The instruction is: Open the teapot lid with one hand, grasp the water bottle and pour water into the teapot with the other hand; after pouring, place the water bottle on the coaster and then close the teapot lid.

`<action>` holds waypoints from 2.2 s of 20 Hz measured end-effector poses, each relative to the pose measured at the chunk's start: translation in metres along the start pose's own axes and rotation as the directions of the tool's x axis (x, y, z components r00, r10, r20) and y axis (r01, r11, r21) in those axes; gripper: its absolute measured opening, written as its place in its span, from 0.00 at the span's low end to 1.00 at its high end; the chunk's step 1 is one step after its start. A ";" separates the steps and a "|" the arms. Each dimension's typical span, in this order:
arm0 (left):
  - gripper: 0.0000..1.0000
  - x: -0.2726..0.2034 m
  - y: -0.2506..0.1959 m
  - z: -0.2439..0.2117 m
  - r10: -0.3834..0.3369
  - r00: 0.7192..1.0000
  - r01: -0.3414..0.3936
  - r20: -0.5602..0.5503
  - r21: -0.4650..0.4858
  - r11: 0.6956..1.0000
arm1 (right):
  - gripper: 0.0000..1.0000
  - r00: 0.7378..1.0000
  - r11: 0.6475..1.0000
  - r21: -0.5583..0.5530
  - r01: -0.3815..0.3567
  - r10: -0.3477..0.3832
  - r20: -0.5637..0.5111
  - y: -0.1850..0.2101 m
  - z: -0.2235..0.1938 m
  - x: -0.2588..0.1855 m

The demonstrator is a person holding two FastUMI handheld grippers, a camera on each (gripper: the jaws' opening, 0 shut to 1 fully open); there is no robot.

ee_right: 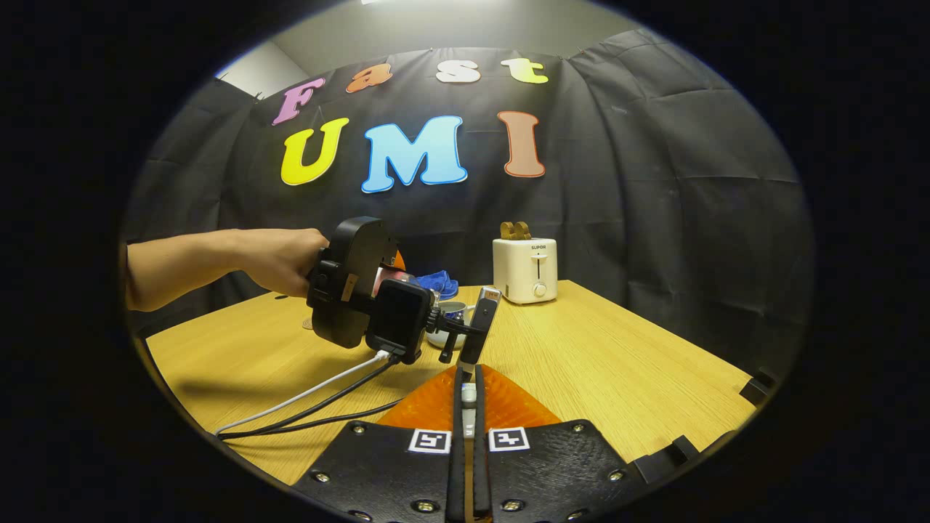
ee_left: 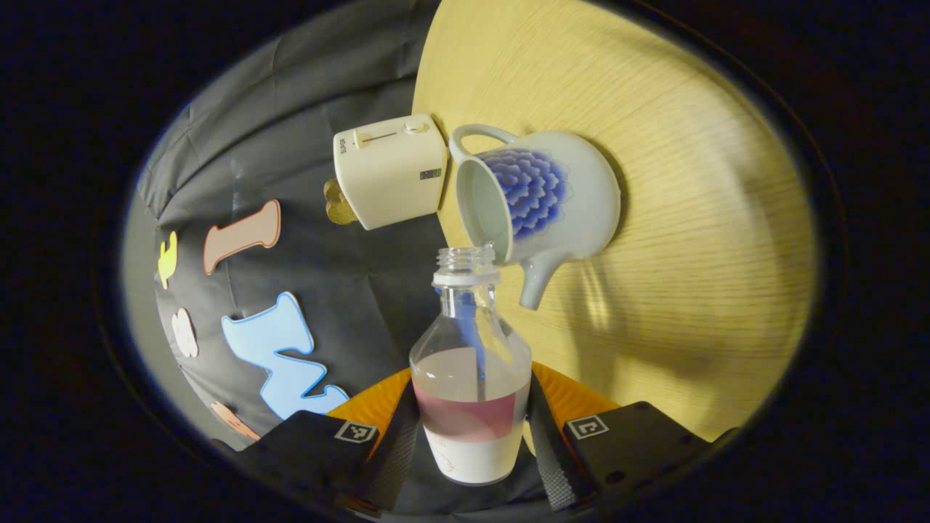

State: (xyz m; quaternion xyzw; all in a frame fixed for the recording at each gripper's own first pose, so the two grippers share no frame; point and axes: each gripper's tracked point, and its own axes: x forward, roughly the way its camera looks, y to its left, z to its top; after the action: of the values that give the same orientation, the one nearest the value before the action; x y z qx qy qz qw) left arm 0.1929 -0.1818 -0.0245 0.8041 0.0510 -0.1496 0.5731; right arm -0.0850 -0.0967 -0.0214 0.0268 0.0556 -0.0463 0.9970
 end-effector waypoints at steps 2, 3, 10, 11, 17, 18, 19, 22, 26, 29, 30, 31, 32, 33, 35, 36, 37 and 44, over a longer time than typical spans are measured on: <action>0.86 -0.001 0.001 0.001 -0.006 1.000 0.006 0.000 0.021 1.000 | 0.05 1.000 1.000 -0.001 -0.001 0.001 -0.003 0.001 0.000 0.000; 0.86 -0.002 0.003 0.002 -0.005 1.000 0.005 0.001 0.037 0.999 | 0.05 1.000 1.000 -0.001 0.000 0.000 -0.001 0.000 0.001 0.000; 0.86 -0.004 0.008 0.000 -0.012 1.000 0.013 -0.008 0.100 0.995 | 0.05 1.000 1.000 0.002 0.005 -0.005 -0.001 -0.003 0.000 0.000; 0.86 -0.004 0.009 -0.001 -0.011 1.000 0.012 -0.010 0.104 0.994 | 0.05 1.000 1.000 0.000 0.003 -0.003 -0.001 -0.002 0.000 0.000; 0.86 -0.005 0.011 0.002 -0.012 1.000 0.012 0.001 0.138 0.990 | 0.05 1.000 1.000 0.006 0.005 -0.005 0.006 -0.003 0.001 -0.001; 0.86 -0.006 0.013 0.003 -0.009 1.000 0.008 0.004 0.148 0.989 | 0.05 1.000 1.000 0.004 0.006 -0.006 0.004 -0.003 0.001 -0.001; 0.86 -0.006 0.014 0.005 -0.004 1.000 0.003 0.007 0.155 0.988 | 0.05 1.000 1.000 0.005 0.008 -0.008 0.004 -0.004 0.001 -0.002; 0.86 -0.004 0.022 0.006 0.009 1.000 -0.009 0.003 0.178 0.984 | 0.05 1.000 1.000 0.007 0.009 -0.009 0.007 -0.004 0.001 -0.002; 0.86 -0.006 0.023 0.012 0.009 1.000 -0.011 0.010 0.199 0.980 | 0.05 1.000 1.000 0.008 0.006 -0.006 0.013 -0.005 0.001 -0.003; 0.86 -0.007 0.022 0.011 0.008 1.000 -0.009 0.005 0.211 0.977 | 0.05 1.000 1.000 0.016 0.001 -0.001 0.020 -0.005 0.003 -0.004; 0.86 -0.005 0.022 0.012 0.010 1.000 -0.010 0.005 0.213 0.977 | 0.05 1.000 1.000 0.011 0.006 -0.006 0.020 -0.006 0.003 -0.004; 0.86 -0.006 0.023 0.011 0.009 1.000 -0.010 0.004 0.212 0.977 | 0.05 1.000 1.000 0.009 0.010 -0.010 0.025 -0.007 0.003 -0.004; 0.86 -0.005 0.025 0.012 0.009 1.000 -0.010 0.005 0.213 0.977 | 0.05 1.000 1.000 0.008 0.011 -0.011 0.026 -0.007 0.003 -0.004; 0.86 -0.006 0.025 0.011 0.013 1.000 -0.013 0.004 0.216 0.976 | 0.05 1.000 1.000 0.008 0.010 -0.010 0.026 -0.006 0.003 -0.004; 0.87 -0.005 0.027 0.010 0.022 1.000 -0.022 0.002 0.221 0.975 | 0.05 0.999 1.000 0.014 0.004 -0.004 0.033 -0.005 0.005 -0.004; 0.86 -0.004 0.025 0.008 0.024 1.000 -0.024 0.000 0.223 0.974 | 0.05 0.999 1.000 0.005 0.008 -0.008 0.040 -0.006 0.006 -0.005; 0.86 -0.004 0.023 0.008 0.022 1.000 -0.022 0.003 0.218 0.976 | 0.05 0.999 1.000 0.001 0.006 -0.006 0.038 -0.005 0.005 -0.004; 0.86 0.001 0.022 0.015 0.059 0.995 -0.068 0.077 0.116 0.991 | 0.05 0.999 1.000 -0.002 0.001 -0.001 0.055 -0.003 0.013 -0.004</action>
State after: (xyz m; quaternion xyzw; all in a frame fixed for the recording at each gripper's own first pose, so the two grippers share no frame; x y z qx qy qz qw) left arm 0.1969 -0.2033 -0.0097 0.8319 -0.0047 -0.1635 0.5303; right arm -0.0876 -0.0999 -0.0085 0.0244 0.0284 -0.0474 0.9982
